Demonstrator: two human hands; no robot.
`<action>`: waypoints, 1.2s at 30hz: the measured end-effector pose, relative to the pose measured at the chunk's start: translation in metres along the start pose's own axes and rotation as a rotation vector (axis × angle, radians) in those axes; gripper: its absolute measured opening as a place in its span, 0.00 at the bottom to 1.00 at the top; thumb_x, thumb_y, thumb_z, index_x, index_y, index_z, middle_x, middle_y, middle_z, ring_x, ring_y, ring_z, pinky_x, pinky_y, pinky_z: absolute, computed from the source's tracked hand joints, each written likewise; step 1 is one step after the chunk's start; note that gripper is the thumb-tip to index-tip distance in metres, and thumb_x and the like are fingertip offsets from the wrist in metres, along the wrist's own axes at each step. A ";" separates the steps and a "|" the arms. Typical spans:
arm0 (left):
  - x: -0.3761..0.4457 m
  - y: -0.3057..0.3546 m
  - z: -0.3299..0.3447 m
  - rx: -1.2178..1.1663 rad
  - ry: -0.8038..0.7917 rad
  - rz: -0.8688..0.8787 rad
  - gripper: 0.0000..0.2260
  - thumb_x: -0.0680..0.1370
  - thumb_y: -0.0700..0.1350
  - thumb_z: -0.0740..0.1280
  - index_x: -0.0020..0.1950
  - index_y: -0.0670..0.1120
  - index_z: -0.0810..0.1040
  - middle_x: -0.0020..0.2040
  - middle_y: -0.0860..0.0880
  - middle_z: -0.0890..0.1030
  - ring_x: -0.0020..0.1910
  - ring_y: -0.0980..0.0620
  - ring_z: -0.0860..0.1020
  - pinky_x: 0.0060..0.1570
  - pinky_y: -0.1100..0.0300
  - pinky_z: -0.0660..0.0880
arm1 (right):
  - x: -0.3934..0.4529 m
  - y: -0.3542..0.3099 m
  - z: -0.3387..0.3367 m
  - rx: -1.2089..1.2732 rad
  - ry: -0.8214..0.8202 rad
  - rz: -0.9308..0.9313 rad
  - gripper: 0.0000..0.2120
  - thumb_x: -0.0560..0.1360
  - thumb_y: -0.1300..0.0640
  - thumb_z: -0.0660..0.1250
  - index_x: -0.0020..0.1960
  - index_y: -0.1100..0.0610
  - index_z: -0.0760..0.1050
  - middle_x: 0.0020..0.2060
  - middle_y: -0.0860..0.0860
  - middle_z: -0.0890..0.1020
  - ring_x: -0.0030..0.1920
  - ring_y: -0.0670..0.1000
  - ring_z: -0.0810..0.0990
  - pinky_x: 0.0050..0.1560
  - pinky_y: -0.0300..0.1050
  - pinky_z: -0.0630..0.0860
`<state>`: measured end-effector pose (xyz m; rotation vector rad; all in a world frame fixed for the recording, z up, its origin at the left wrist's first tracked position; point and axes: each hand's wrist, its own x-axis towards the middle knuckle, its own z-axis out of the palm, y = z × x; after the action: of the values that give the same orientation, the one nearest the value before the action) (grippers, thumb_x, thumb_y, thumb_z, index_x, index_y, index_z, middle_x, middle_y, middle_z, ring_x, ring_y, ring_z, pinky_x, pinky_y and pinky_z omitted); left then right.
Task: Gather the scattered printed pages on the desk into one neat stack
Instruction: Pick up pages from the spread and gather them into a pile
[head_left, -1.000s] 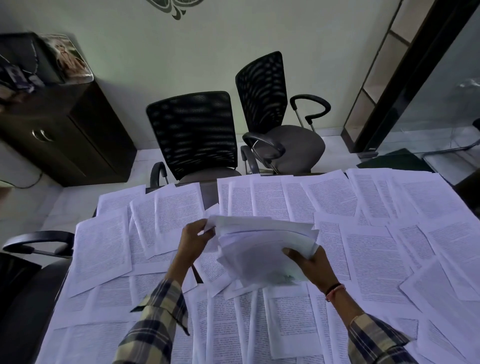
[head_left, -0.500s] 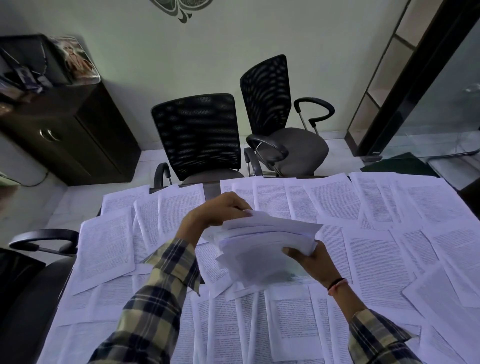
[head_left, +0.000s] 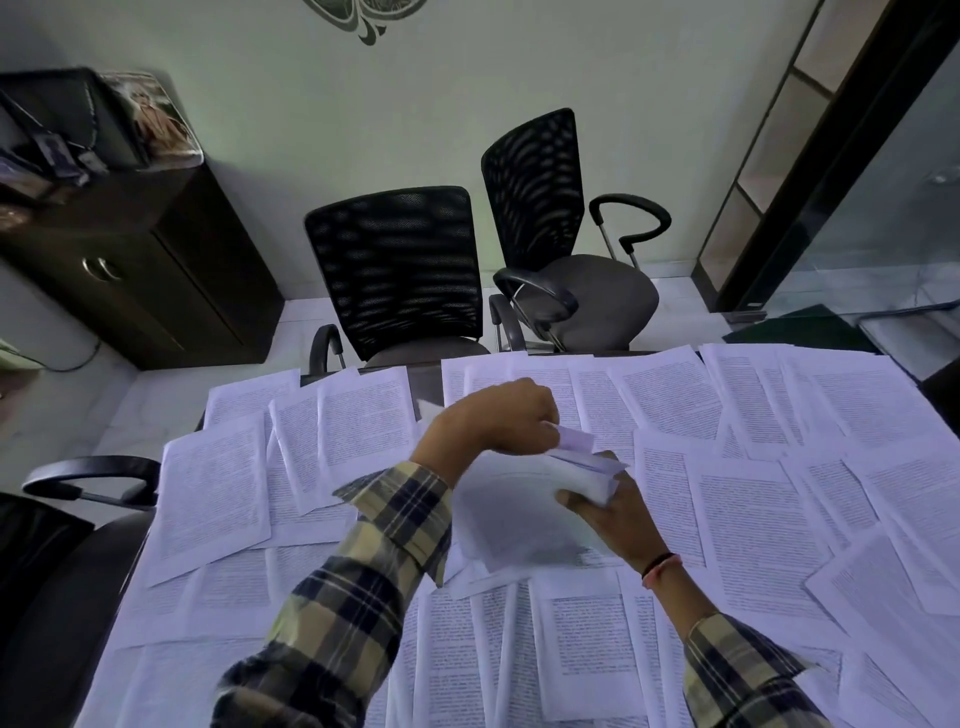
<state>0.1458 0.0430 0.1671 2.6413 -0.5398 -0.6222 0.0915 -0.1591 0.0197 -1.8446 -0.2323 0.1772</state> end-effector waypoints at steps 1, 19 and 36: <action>0.003 0.002 0.006 0.006 0.002 0.026 0.12 0.71 0.46 0.60 0.29 0.44 0.66 0.32 0.44 0.73 0.32 0.45 0.68 0.36 0.47 0.69 | 0.001 0.001 0.002 0.024 0.005 0.006 0.21 0.73 0.59 0.78 0.63 0.49 0.77 0.52 0.40 0.83 0.56 0.46 0.82 0.56 0.41 0.81; -0.060 -0.109 0.107 -0.844 0.183 -0.123 0.27 0.67 0.47 0.83 0.64 0.53 0.83 0.59 0.52 0.86 0.60 0.52 0.82 0.64 0.49 0.79 | 0.000 0.013 -0.009 0.325 0.173 0.116 0.16 0.75 0.65 0.74 0.63 0.58 0.80 0.53 0.55 0.87 0.56 0.57 0.85 0.56 0.57 0.82; -0.041 -0.069 0.193 -1.264 0.539 -0.457 0.16 0.70 0.39 0.82 0.56 0.45 0.85 0.50 0.45 0.88 0.51 0.43 0.85 0.52 0.46 0.84 | -0.012 0.028 -0.014 0.160 0.083 0.187 0.16 0.70 0.63 0.80 0.56 0.56 0.83 0.45 0.50 0.88 0.49 0.49 0.87 0.48 0.44 0.82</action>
<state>0.0373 0.0686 -0.0095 1.5456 0.5070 -0.1880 0.0852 -0.1826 -0.0028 -1.7092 0.0129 0.2414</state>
